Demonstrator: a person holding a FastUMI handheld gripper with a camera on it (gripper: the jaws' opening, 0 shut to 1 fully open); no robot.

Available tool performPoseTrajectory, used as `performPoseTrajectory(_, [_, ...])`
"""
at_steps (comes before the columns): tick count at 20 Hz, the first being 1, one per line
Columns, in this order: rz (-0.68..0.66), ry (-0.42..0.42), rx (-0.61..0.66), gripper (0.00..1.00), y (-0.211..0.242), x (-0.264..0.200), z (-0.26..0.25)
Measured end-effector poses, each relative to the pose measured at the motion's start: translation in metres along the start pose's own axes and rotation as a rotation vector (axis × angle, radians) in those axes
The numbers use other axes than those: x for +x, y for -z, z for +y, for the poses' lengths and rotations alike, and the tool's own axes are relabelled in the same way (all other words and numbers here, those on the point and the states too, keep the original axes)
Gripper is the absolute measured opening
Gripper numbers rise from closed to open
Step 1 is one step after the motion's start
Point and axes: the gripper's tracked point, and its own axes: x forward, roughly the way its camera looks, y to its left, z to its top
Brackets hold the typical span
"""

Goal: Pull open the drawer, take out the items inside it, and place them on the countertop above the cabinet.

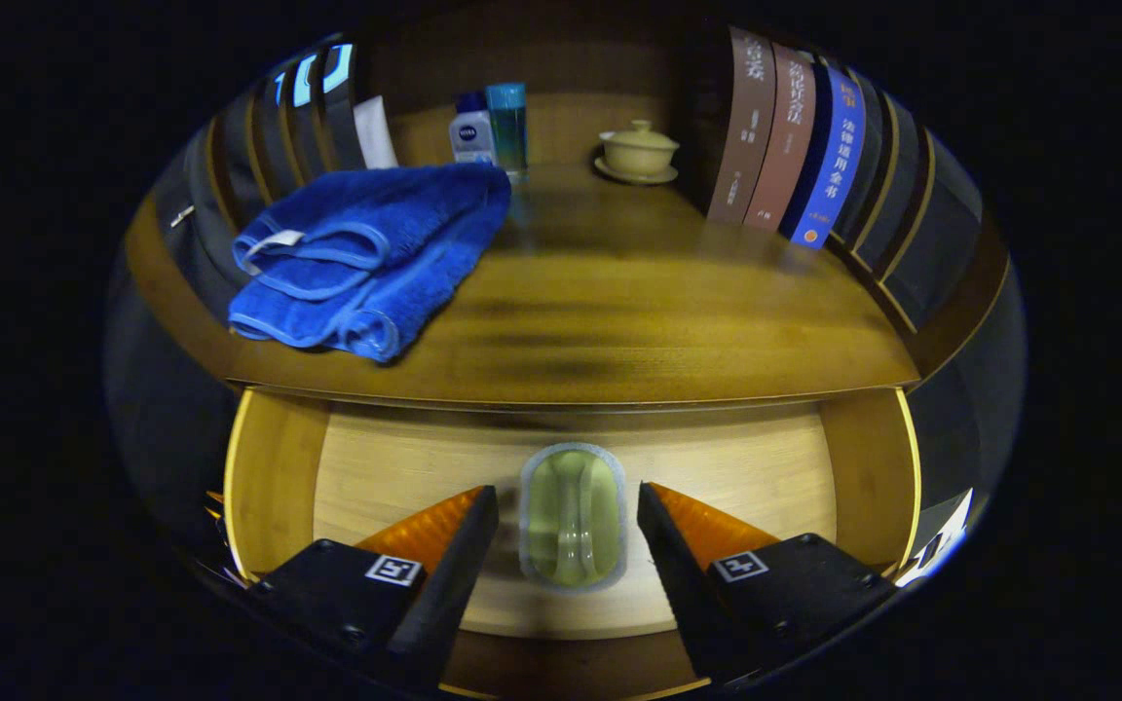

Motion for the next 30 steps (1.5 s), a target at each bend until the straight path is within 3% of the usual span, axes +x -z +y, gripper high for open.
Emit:
performPoseTrajectory(2, [0.052,0.002,0.003,0.82,0.008,0.014,-0.001])
performPoseTrajectory(4, [0.105,0.007,-0.008,0.82,0.009,0.018,-0.004])
performPoseTrajectory(7, [0.119,0.015,0.003,0.49,0.013,0.027,-0.008])
performPoseTrajectory(12, [0.201,0.019,-0.04,0.49,0.026,0.037,-0.007])
performPoseTrajectory(16, [0.194,0.021,-0.035,0.21,0.025,0.037,-0.007])
performPoseTrajectory(22, [0.186,0.021,-0.099,0.21,0.025,0.038,-0.005])
performPoseTrajectory(30, [0.173,0.001,-0.067,0.21,0.026,0.034,-0.005])
